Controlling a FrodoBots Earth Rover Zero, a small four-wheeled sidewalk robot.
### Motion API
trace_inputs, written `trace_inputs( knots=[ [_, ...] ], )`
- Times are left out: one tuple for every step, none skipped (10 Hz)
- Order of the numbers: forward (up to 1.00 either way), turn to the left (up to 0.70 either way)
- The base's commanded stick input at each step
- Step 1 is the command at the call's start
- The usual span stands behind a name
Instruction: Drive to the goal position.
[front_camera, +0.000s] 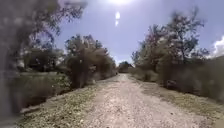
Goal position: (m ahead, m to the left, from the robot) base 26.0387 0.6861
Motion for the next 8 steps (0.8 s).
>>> trace_inputs(
  knots=[
    [0.70,0.00],
    [0.70,0.00],
    [0.70,0.00],
    [0.70,0.00],
    [0.70,0.00],
    [0.70,-0.08],
    [0.70,-0.35],
    [0.70,-0.35]
  ],
)
